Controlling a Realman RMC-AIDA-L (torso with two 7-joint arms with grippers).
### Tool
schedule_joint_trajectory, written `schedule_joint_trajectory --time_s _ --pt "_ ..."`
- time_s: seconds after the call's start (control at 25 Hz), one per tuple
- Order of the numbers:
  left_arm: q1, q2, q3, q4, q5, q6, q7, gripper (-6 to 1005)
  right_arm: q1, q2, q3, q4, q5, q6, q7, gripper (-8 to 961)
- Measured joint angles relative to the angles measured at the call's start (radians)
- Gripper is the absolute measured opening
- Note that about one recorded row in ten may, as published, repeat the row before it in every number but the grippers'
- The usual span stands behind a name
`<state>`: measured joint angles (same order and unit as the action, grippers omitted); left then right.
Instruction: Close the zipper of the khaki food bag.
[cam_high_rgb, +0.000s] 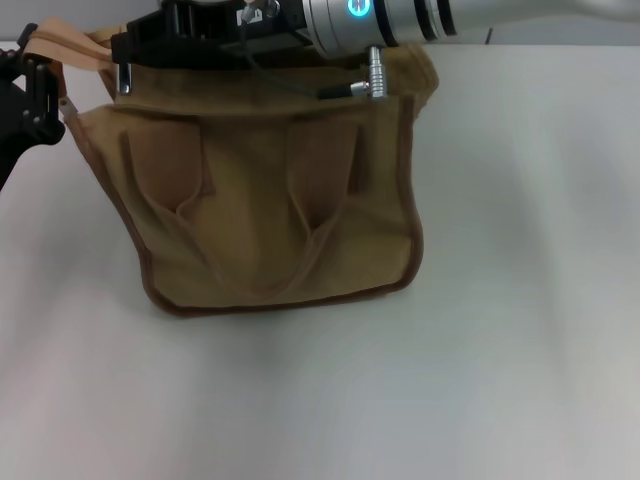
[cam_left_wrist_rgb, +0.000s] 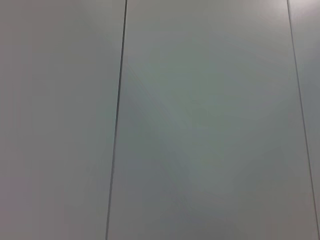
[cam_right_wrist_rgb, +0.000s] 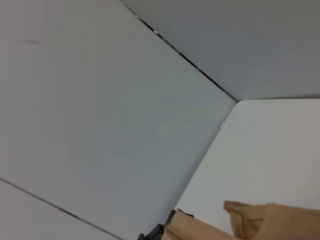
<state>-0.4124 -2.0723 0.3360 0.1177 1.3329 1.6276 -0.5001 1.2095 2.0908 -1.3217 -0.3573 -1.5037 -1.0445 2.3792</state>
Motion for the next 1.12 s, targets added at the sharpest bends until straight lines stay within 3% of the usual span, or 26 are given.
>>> schedule_joint_trajectory --time_s 0.48,1.12 --pt "0.004 0.000 0.004 -0.001 0.007 0.019 0.000 19 0.028 -0.005 -0.003 -0.004 0.008 -0.059 0.011 341" --pt "0.014 0.000 -0.003 -0.014 0.003 0.047 0.000 18 0.056 0.000 -0.028 0.008 -0.036 0.020 0.014 341"
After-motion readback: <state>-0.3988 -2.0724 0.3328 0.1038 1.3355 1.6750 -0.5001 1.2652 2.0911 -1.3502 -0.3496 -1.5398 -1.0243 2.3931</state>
